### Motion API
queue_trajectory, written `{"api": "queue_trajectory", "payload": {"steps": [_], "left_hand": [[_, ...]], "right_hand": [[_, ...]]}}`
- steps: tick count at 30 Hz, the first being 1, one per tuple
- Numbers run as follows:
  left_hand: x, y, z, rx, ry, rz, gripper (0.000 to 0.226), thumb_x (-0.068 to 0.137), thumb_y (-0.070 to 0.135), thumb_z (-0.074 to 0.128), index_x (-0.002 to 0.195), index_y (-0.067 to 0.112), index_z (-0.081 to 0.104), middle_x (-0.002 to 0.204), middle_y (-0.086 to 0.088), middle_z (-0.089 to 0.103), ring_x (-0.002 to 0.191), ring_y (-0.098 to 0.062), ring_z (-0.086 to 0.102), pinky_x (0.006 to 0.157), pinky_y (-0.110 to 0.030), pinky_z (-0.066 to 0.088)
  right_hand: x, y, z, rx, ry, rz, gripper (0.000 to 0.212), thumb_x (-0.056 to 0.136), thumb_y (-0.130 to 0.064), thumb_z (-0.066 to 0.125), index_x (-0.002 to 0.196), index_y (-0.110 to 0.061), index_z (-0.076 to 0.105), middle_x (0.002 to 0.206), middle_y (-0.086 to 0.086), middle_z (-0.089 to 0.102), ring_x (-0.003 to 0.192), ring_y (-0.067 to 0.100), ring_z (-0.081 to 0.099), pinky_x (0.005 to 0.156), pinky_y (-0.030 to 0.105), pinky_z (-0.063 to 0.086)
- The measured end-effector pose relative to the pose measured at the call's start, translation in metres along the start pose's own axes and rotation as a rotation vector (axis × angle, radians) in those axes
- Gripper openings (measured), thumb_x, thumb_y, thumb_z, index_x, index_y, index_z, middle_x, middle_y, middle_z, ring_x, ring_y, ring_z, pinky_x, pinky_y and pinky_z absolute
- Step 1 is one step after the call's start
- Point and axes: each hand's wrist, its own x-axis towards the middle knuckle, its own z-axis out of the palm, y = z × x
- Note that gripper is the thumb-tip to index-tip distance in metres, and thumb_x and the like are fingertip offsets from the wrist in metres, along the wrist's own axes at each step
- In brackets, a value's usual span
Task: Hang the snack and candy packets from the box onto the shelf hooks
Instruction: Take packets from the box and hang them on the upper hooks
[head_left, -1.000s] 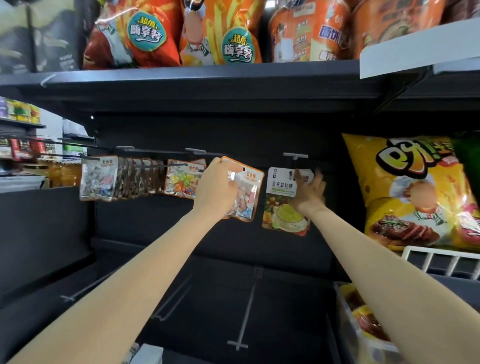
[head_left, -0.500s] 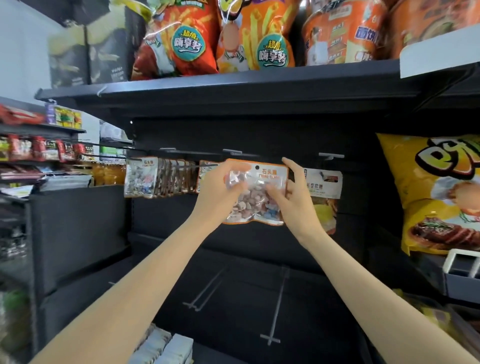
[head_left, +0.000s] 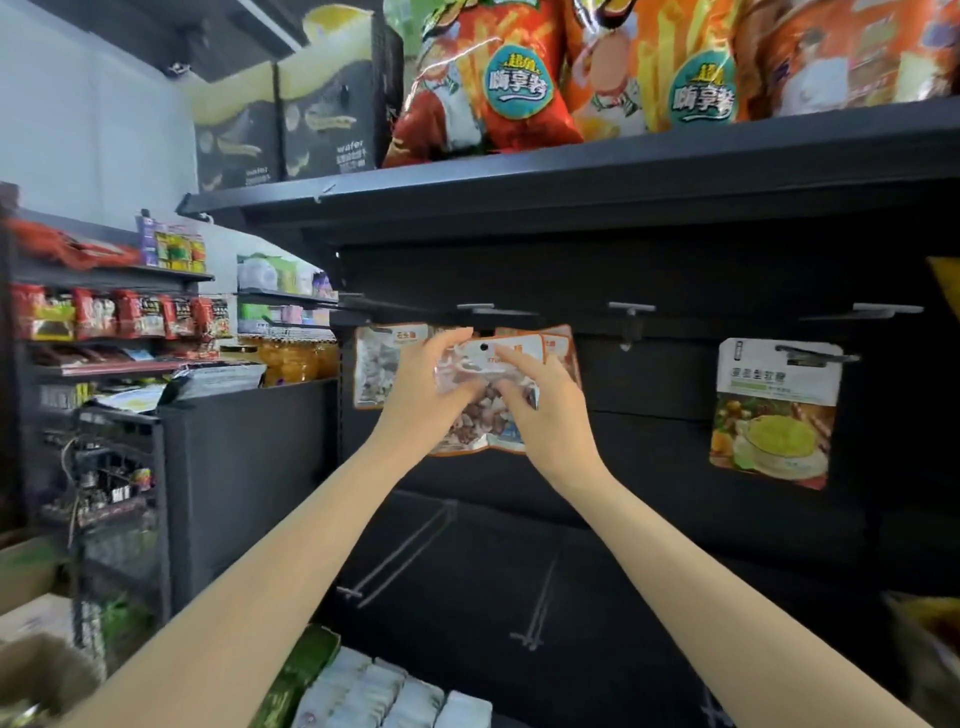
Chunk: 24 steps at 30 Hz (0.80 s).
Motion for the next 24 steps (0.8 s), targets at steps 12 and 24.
{"api": "queue_trajectory", "payload": {"steps": [12,24], "left_hand": [[0.022,-0.072,-0.047,0.060,0.215,0.018,0.043,0.081,0.026,0.071,0.122,0.023,0.059,0.119,0.002,0.060,0.109,-0.012,0.052,0.089,-0.020,0.036],[0.061,-0.110,-0.087,0.145,0.136,-0.027,0.052,0.088,0.029,0.064,0.137,0.023,0.048,0.122,-0.009,0.052,0.108,-0.016,0.049,0.082,-0.013,0.031]], "right_hand": [[0.036,-0.014,0.077,-0.024,-0.102,0.120,0.051,0.097,-0.012,0.051,0.144,-0.023,0.039,0.144,0.005,0.034,0.117,0.014,0.044,0.083,-0.005,0.022],[0.079,-0.018,0.144,-0.055,-0.073,0.090,0.052,0.097,-0.014,0.051,0.145,-0.026,0.034,0.146,0.012,0.031,0.095,0.014,0.053,0.092,0.019,0.045]]}}
